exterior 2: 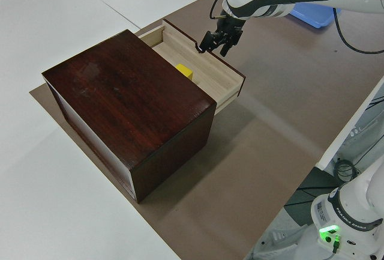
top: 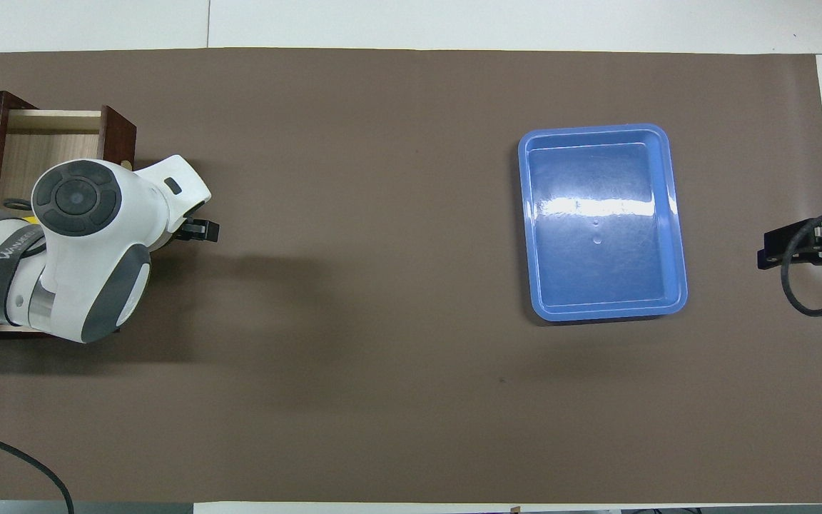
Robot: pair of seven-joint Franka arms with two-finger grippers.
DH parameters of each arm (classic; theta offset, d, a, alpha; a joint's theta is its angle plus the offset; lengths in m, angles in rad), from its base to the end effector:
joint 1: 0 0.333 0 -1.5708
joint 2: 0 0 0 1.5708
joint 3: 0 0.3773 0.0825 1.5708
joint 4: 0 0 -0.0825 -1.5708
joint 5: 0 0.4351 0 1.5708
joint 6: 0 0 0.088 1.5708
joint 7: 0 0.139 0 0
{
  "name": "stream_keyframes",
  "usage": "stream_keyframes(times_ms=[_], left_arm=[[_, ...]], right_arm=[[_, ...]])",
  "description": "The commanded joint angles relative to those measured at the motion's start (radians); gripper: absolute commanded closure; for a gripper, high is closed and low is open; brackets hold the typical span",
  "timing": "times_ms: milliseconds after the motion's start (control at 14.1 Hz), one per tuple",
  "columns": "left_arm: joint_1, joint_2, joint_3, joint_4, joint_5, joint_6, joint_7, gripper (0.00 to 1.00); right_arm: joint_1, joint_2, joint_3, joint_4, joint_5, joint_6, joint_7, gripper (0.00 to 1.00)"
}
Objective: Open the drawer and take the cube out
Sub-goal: 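Pull the drawer open toward the robot with the left gripper, then release the handle and lower the left gripper to the yellow cube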
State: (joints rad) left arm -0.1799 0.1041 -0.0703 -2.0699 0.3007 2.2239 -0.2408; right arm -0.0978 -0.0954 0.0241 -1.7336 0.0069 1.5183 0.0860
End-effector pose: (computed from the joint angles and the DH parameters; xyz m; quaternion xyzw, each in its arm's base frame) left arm 0.6076 -0.1372 0.3885 -0.9884 0.0924 -0.0529 0.1080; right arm 0.5552 -0.0394 0.6209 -0.9950 0.0798 0.0599 0.0019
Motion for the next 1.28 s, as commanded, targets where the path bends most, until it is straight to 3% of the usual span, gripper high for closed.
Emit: stream_keyframes(times_ms=[0, 711, 854, 1067, 1209], left_arm=[[-0.061, -0.004, 0.004, 0.011, -0.048, -0.021, -0.043, 0.00], [-0.043, 0.016, 0.009, 0.125, -0.049, -0.182, -0.043, 0.00], [-0.035, 0.017, 0.017, 0.224, -0.096, -0.296, -0.043, 0.00], [0.074, -0.001, 0.017, 0.355, -0.172, -0.420, -0.070, 0.00], [0.144, -0.038, 0.018, 0.344, -0.178, -0.424, -0.206, 0.00]], right_arm=[[0.000, -0.029, 0.002, -0.035, -0.008, 0.025, 0.015, 0.00], [0.000, -0.029, 0.002, -0.030, -0.010, 0.020, 0.006, 0.00], [0.000, -0.027, 0.002, -0.027, -0.010, 0.020, 0.006, 0.00], [0.000, -0.027, 0.002, -0.026, -0.010, 0.020, 0.008, 0.00], [0.000, -0.027, 0.002, -0.026, -0.010, 0.020, 0.008, 0.00]])
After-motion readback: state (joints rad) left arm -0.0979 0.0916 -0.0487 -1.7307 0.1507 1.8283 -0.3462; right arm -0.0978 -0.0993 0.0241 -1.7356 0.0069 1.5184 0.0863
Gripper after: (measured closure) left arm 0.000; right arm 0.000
